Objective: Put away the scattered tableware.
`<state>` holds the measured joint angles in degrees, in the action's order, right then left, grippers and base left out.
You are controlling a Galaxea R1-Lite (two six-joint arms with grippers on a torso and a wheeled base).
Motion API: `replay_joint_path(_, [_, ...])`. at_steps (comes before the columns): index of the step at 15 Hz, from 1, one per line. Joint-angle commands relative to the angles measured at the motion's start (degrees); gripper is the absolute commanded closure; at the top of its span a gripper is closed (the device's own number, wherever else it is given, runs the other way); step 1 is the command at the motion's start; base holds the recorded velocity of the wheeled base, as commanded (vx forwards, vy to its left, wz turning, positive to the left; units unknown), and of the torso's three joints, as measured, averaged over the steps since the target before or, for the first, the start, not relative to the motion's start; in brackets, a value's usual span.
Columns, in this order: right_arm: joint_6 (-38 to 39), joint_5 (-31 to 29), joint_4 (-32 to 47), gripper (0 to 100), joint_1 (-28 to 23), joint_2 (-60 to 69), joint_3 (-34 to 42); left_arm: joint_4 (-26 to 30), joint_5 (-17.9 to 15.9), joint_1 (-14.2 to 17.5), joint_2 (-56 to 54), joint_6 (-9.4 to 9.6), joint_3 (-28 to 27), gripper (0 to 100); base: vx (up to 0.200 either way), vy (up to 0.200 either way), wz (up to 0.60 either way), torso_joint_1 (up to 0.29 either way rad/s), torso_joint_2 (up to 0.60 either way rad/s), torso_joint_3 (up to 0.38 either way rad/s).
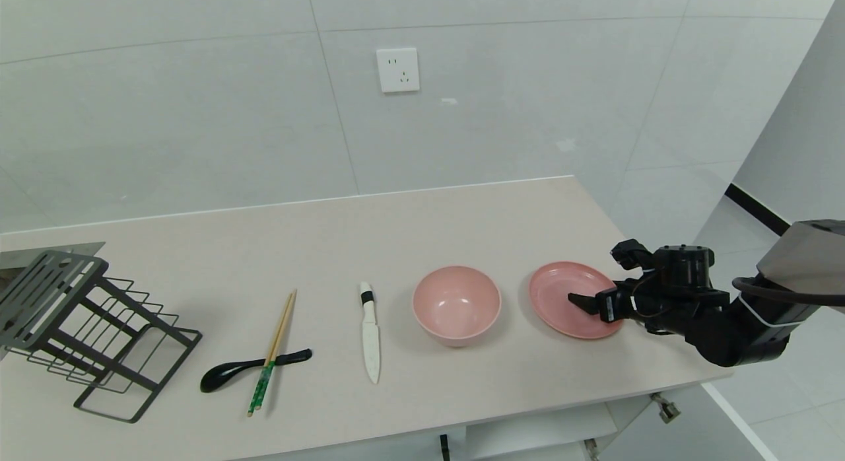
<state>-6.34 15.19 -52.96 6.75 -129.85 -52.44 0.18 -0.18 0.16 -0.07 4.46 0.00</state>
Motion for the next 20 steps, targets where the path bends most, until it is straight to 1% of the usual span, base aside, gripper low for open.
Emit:
replay_joint_path(1, [-0.25, 0.02, 0.22, 100, 0.10, 0.57, 1.47, -0.01, 0.01, 0.02, 0.07, 0.02, 0.00, 0, 0.000, 0.000, 0.00, 0.000, 0.00, 0.000])
replay_joint_path(7, [-0.78, -0.69, 0.22, 100, -0.07, -0.84, 1.47, -0.01, 0.01, 0.11, 0.07, 0.02, 0.00, 0, 0.000, 0.000, 0.00, 0.000, 0.00, 0.000])
replay_joint_path(10, [-0.87, -1.21, -0.57, 100, -1.22, -1.28, 1.20, -0.01, 0.01, 0.02, 0.07, 0.02, 0.00, 0, 0.000, 0.000, 0.00, 0.000, 0.00, 0.000])
replay_joint_path(12, [-0.78, -1.21, -2.50, 100, -1.39, 1.09, 1.56, -0.01, 0.01, 0.02, 0.07, -0.07, 0.00, 0, 0.000, 0.000, 0.00, 0.000, 0.00, 0.000])
replay_joint_path(13, [-0.78, -1.21, -3.56, 100, -1.30, 5.84, 2.43, -0.01, 0.01, 0.02, 0.07, -0.51, 0.00, 0, 0.000, 0.000, 0.00, 0.000, 0.00, 0.000])
replay_joint_path(15, [-0.69, -1.04, -4.26, 100, -1.13, 12.34, 4.28, -0.01, 0.01, 0.02, 0.07, -0.59, 0.00, 0, 0.000, 0.000, 0.00, 0.000, 0.00, 0.000])
replay_joint_path(17, [-0.60, -0.78, -5.58, 100, -1.13, 19.73, 8.50, -0.09, 0.01, 0.02, 0.07, -0.59, 0.00, 0, 0.000, 0.000, 0.00, 0.000, 0.00, 0.000])
replay_joint_path(20, [-0.08, -0.42, -9.53, 100, -1.13, 28.25, 18.34, -0.09, -0.08, 0.02, 0.07, -0.42, 0.00, 0, 0.000, 0.000, 0.00, 0.000, 0.00, 0.000])
